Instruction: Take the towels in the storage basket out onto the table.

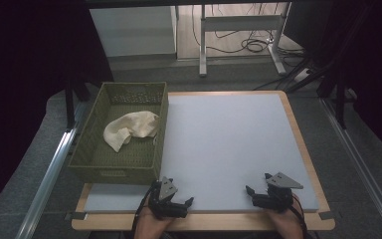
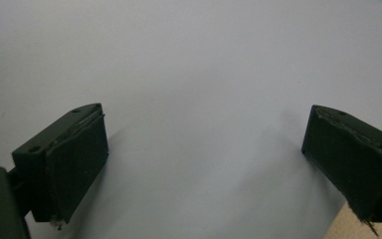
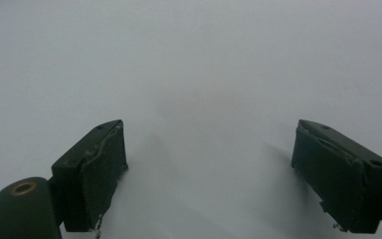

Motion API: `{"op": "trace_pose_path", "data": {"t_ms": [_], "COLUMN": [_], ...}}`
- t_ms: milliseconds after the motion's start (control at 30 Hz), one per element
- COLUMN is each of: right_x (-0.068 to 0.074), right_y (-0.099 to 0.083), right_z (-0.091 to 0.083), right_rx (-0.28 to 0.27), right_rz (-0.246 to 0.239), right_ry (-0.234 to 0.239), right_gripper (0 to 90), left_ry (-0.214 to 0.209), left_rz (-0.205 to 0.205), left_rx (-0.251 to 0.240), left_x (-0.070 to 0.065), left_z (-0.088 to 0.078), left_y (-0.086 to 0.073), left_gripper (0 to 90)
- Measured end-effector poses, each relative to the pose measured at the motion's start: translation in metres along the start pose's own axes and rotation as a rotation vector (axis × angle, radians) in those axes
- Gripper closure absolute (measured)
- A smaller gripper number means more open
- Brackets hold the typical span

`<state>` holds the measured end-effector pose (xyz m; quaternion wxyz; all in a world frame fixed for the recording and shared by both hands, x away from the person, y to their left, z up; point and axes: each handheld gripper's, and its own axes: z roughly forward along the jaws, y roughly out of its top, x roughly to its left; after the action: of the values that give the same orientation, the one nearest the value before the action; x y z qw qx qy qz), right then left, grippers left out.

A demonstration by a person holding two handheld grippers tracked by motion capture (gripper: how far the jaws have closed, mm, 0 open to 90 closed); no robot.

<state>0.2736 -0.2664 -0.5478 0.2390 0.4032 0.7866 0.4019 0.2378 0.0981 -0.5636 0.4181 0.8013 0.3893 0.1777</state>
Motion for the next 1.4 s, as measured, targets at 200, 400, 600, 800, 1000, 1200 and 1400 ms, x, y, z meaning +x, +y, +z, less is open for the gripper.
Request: {"op": "trace_pose_path", "data": {"t_ms": [200, 400, 600, 800, 1000, 1200, 1400], "right_x": [0.0, 0.0, 0.0, 0.0, 0.0, 0.0, 0.0], "right_y": [0.0, 0.0, 0.0, 0.0, 0.0, 0.0, 0.0], "right_z": [0.0, 0.0, 0.0, 0.0, 0.0, 0.0, 0.0], "right_rx": [0.0, 0.0, 0.0, 0.0, -0.001, -0.002, -0.001], "right_rz": [0.0, 0.0, 0.001, 0.001, 0.001, 0.002, 0.002], "right_ry": [0.0, 0.0, 0.0, 0.0, 0.002, 0.002, 0.003], "right_gripper": [13.9, 13.9, 13.9, 14.0, 13.9, 13.9, 13.9], "left_ry": [0.013, 0.017, -0.02, -0.044, -0.074, -0.092, -0.094], "left_rz": [-0.013, -0.015, 0.028, 0.058, 0.107, 0.131, 0.172], "left_rx": [0.0, 0.005, 0.039, 0.059, 0.095, 0.093, 0.094], "left_x": [-0.002, -0.003, -0.008, -0.01, -0.009, -0.009, -0.01], "left_z": [0.001, 0.001, -0.001, -0.005, -0.01, -0.015, -0.022], "left_y": [0.001, 0.001, 0.012, 0.027, 0.048, 0.063, 0.08], "left_gripper": [3.6, 2.6, 4.2, 5.6, 5.5, 5.7, 5.8]}}
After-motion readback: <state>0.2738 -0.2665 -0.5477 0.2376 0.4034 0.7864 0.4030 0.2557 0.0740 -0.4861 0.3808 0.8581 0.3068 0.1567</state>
